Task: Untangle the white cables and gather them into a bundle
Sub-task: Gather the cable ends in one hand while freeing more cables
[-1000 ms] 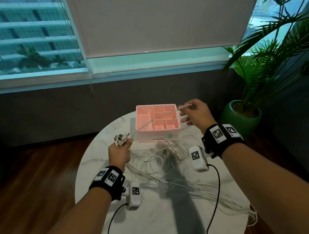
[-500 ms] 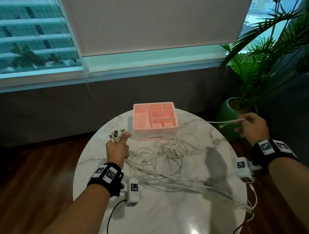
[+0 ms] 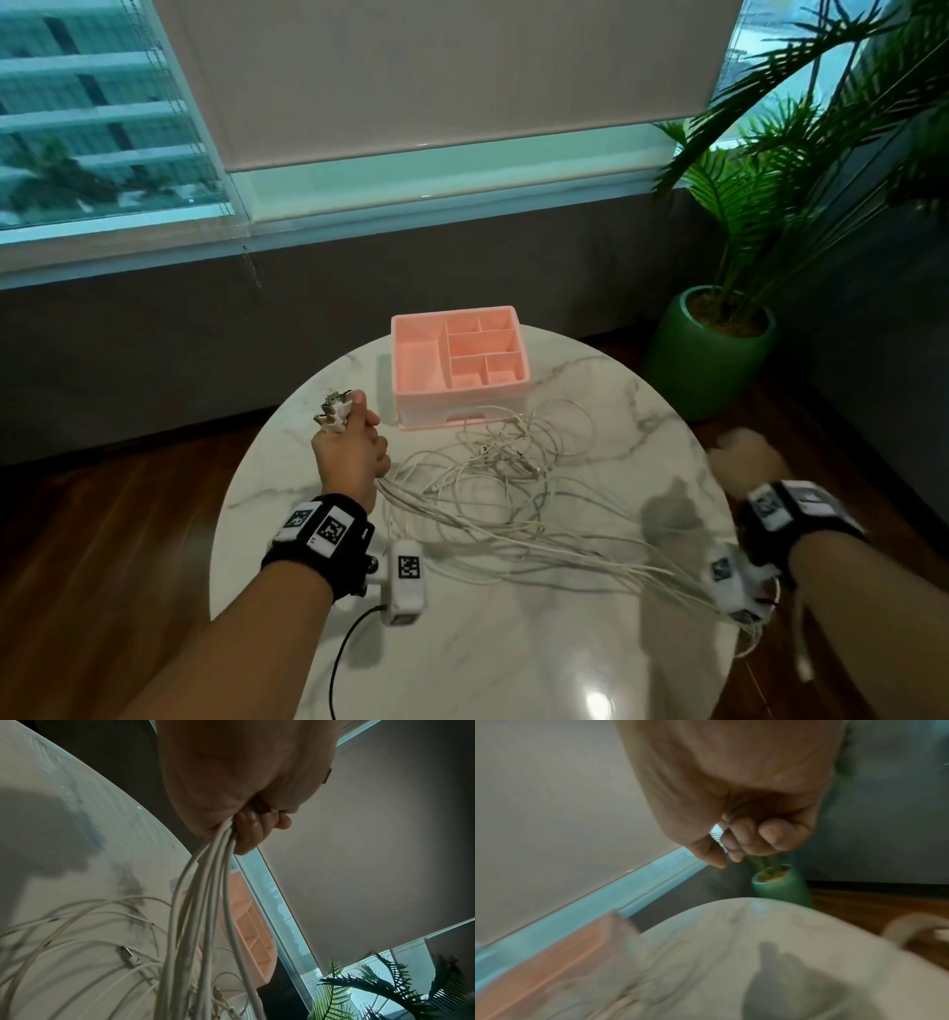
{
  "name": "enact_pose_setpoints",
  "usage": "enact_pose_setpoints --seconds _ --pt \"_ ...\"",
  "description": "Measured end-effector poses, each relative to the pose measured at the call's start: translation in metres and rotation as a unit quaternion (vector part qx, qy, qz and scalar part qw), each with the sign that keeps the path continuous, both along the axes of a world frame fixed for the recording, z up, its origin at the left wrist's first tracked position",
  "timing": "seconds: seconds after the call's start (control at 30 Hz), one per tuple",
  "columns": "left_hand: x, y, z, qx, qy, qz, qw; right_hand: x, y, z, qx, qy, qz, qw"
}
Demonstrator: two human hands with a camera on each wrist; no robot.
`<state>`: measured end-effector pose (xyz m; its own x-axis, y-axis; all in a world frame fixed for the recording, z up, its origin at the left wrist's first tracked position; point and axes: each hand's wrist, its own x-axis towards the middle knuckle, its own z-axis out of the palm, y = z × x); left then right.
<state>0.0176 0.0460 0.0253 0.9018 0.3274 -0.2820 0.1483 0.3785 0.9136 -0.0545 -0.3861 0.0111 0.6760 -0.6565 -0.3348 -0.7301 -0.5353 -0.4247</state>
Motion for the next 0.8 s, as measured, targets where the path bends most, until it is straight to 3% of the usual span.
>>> enact_pose_setpoints --seconds 0.07,0.17,0.23,0.33,0.47,0.63,0.8 --pt "0.000 -0.003 0.006 -0.004 -0.004 -0.002 1.000 0.016 0.063 0.019 0.031 -0.101 0.122 0.987" --pt "-0.002 -0.008 0.016 -0.021 -0.012 -0.007 1.000 0.020 0.165 0.042 0.128 -0.202 0.333 0.912" --pt "-0.003 -0.011 0.023 -0.038 -0.024 -0.009 0.999 0.017 0.220 0.045 0.157 -0.169 0.451 0.862" --pt "-0.002 -0.009 0.032 -0.064 -0.036 0.004 0.997 0.012 0.273 0.032 0.081 -0.089 0.565 0.816" --pt "0.003 0.012 0.033 -0.116 -0.031 0.039 0.992 0.006 0.262 -0.004 0.058 -0.064 0.536 0.840" --pt "-0.004 0.014 0.018 -0.118 -0.014 0.032 0.992 -0.001 0.212 -0.020 0.015 -0.045 0.539 0.841" --pt "-0.003 0.010 0.016 -0.123 -0.012 0.021 0.992 -0.005 0.168 -0.035 -0.001 0.030 0.477 0.878"
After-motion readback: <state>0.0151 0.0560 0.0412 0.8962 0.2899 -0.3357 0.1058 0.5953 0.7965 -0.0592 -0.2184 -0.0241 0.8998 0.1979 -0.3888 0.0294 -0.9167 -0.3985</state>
